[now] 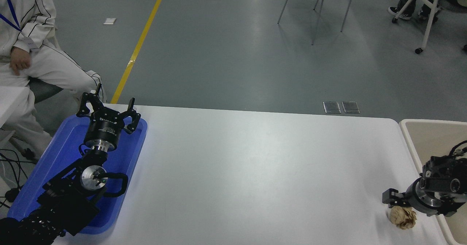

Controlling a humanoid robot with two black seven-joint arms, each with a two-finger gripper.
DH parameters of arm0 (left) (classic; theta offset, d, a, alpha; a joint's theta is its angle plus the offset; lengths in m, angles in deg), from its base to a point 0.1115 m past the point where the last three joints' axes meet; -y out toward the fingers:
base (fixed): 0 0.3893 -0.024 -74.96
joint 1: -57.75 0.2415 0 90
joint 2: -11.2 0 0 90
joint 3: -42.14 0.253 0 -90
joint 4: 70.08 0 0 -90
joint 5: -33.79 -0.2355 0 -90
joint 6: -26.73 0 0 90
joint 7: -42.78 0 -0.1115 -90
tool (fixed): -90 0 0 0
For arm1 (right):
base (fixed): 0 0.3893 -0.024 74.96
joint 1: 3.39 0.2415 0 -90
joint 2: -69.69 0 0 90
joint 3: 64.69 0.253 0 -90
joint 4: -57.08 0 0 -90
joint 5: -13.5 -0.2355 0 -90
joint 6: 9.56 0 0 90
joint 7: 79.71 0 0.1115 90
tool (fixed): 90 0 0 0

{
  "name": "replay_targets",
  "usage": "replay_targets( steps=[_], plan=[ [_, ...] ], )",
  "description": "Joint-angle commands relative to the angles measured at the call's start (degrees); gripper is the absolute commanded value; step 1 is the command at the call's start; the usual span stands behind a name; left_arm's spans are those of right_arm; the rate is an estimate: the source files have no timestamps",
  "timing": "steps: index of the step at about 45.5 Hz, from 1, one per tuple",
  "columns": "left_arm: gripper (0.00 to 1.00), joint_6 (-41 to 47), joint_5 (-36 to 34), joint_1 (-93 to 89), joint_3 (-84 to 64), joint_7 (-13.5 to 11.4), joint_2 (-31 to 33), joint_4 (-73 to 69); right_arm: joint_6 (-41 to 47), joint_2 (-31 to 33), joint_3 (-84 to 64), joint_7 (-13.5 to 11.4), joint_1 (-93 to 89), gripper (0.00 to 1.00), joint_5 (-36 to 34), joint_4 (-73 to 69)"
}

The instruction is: Pick up paper ball place in dustbin

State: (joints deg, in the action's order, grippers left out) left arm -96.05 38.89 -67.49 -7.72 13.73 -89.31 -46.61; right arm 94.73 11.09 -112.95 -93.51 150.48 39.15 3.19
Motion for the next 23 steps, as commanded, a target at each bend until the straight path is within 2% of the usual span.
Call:
replay_targets(
  steps=[1,7,12,14,15,20,23],
  plan=[
    [1.00,0.0,0.0,0.0,0.0,0.0,0.0,0.0,-0.6,-0.6,0.3,0.0,-0.8,0.97,-0.2,0.1],
    [1.00,0.0,0.0,0.0,0.0,0.0,0.0,0.0,-0.5,-0.7,2.0,0.0,-1.6,0.93,-0.3,0.0],
    [1.00,0.0,0.0,0.0,0.0,0.0,0.0,0.0,-0.6,-0.9,2.9,0.0,-2.3,0.83,-0.3,0.0],
    [1.00,0.0,0.0,0.0,0.0,0.0,0.0,0.0,-0.6,-0.9,2.9,-0.1,-2.8,0.75,-0.3,0.0],
    [1.00,0.0,0.0,0.0,-0.1,0.0,0.0,0.0,-0.6,-0.9,3.0,-0.1,-3.1,0.68,-0.8,0.0],
    [1.00,0.0,0.0,0.0,0.0,0.0,0.0,0.0,-0.6,-0.9,2.9,-0.1,-3.3,0.54,-4.8,0.0],
    [1.00,0.0,0.0,0.0,0.0,0.0,0.0,0.0,-0.5,-0.9,2.9,-0.1,-3.4,0.38,-7.5,0.0]
  ],
)
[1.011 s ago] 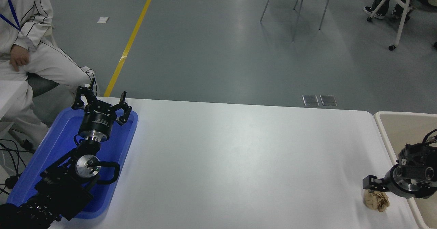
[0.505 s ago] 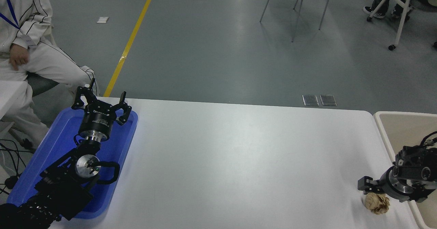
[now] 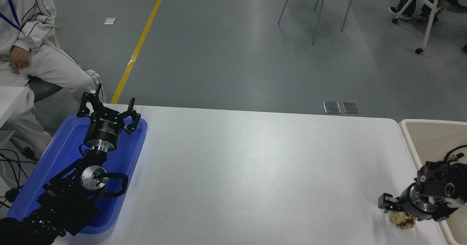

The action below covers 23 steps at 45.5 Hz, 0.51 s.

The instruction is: Pick up paper ball place in dustbin

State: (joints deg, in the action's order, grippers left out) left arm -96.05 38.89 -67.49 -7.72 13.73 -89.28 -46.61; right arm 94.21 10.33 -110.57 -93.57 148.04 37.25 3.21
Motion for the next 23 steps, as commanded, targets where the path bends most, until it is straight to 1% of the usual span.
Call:
replay_targets(
  steps=[1,5,8,10,11,23],
  plan=[
    [1.00,0.0,0.0,0.0,0.0,0.0,0.0,0.0,0.0,0.0,0.5,0.0,-1.0,0.35,-6.3,0.0],
    [1.00,0.0,0.0,0.0,0.0,0.0,0.0,0.0,0.1,0.0,0.4,0.0,-0.7,0.19,-7.8,-0.1],
    [1.00,0.0,0.0,0.0,-0.1,0.0,0.0,0.0,0.2,0.1,0.4,0.0,-0.5,0.11,-7.9,-0.1],
    [1.00,0.0,0.0,-0.1,0.0,0.0,0.0,0.0,0.4,0.5,0.4,0.0,-0.2,0.02,-7.9,-0.4],
    [1.00,0.0,0.0,0.0,0.0,0.0,0.0,0.0,0.5,0.6,0.4,0.0,0.0,0.00,-7.9,-0.5],
    [1.00,0.0,0.0,-0.1,-0.1,0.0,0.0,0.0,0.9,5.5,-0.1,0.0,4.5,0.00,-7.9,-5.8]
  ],
)
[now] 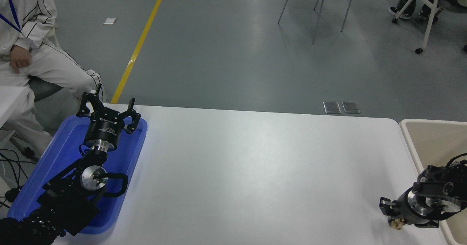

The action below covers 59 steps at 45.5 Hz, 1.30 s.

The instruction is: Pick up paper ball place in dustbin

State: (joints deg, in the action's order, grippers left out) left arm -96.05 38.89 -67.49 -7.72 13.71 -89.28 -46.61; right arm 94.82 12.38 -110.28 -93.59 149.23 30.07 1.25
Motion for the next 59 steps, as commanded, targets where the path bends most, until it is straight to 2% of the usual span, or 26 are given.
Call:
replay_targets(
  steps=[1,20,38,59],
  plan=[
    [1.00,0.0,0.0,-0.1,-0.1,0.1,0.0,0.0,0.3,3.7,-0.5,0.0,3.8,0.00,-0.7,-4.3],
    [1.00,0.0,0.0,-0.1,-0.1,0.1,0.0,0.0,2.7,8.1,-11.6,0.1,24.1,0.00,0.1,-21.5],
    [1.00,0.0,0.0,-0.1,0.0,0.1,-0.1,0.0,30.2,8.3,-14.7,0.2,44.5,0.00,-0.7,-25.0],
    [1.00,0.0,0.0,0.0,0.0,0.1,-0.1,0.0,30.6,11.5,-16.7,0.3,60.9,0.00,-2.9,-26.8]
  ],
)
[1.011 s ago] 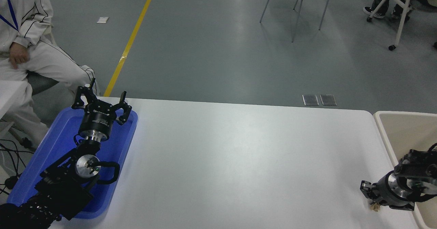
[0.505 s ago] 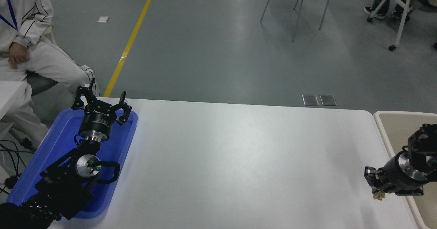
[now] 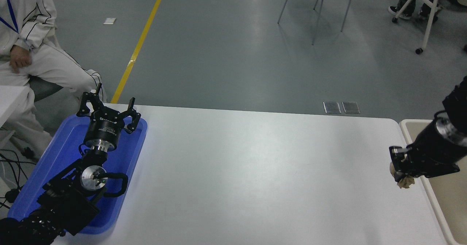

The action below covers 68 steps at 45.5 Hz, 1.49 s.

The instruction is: Pick up paper ball place in dustbin

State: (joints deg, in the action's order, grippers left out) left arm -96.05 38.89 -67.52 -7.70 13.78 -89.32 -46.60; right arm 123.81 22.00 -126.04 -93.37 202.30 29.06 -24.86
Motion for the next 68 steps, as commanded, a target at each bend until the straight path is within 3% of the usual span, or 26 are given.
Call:
replay_targets(
  steps=[1,30,42,48,57,68],
  plan=[
    [1.00,0.0,0.0,0.0,0.0,0.0,0.1,0.0,1.6,1.9,-1.0,0.0,8.2,0.00,-2.0,-0.7],
    [1.00,0.0,0.0,0.0,-0.1,0.0,0.0,0.0,1.6,2.2,-6.2,0.0,11.5,0.00,-2.2,-0.1],
    [1.00,0.0,0.0,0.0,0.0,0.0,0.1,0.0,1.6,12.3,-9.7,0.0,8.8,0.00,-1.7,7.1],
    [1.00,0.0,0.0,-0.1,-0.1,0.0,0.0,0.0,1.6,14.2,-8.8,0.0,2.2,0.00,-1.3,13.3],
    [1.00,0.0,0.0,0.0,0.0,0.0,0.1,0.0,-10.5,14.2,-4.6,0.1,-11.4,0.00,-2.2,21.2],
    [1.00,0.0,0.0,0.0,0.0,0.0,0.0,0.0,-28.0,14.2,11.5,0.0,-35.2,0.00,-2.2,30.8]
  ],
)
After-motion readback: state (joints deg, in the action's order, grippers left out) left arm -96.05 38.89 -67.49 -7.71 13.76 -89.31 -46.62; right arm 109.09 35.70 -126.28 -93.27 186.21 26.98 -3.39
